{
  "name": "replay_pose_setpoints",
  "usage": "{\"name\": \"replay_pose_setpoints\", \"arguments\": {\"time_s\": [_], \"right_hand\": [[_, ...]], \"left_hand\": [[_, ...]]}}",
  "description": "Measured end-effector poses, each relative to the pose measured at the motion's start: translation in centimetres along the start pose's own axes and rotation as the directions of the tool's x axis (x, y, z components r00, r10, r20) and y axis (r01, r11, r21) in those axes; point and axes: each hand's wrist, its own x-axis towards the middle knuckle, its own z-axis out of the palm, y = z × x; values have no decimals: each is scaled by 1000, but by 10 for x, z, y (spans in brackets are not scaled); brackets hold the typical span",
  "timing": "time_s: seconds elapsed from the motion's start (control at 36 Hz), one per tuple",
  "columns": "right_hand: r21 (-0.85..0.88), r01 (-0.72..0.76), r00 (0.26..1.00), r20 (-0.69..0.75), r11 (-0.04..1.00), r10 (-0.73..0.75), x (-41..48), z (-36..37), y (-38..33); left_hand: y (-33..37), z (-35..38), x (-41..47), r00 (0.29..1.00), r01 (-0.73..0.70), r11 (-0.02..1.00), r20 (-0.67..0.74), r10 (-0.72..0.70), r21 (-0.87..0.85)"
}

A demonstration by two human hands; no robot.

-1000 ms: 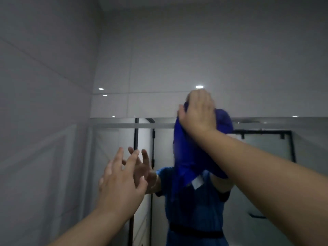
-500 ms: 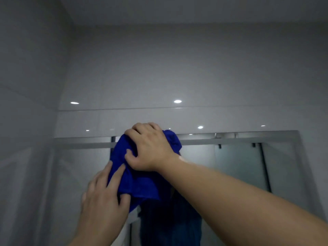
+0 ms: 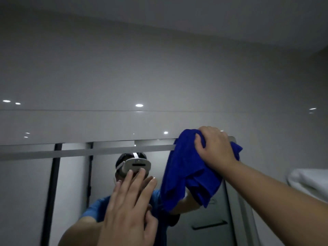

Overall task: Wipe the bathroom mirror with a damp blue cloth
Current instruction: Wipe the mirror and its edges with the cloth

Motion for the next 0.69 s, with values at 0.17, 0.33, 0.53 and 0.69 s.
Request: {"name": "replay_pose_setpoints", "arguments": {"time_s": [0.17,0.33,0.53,0.69], "right_hand": [[-27,-176,976,-138,984,171,-6,2,-3],[-118,-154,962,-243,981,122,-10,32,-113],[-88,119,985,-116,989,-129,-26,75,-284],[2,327,941,-91,945,-325,-25,95,-392]], "left_hand": [[-58,-37,-29,994,46,998,-102,-42,37],[-153,-91,-63,869,487,868,-154,-471,95],[-192,-111,-89,825,497,859,-240,-511,-123],[-197,-124,-108,785,511,815,-238,-572,-273]]}}
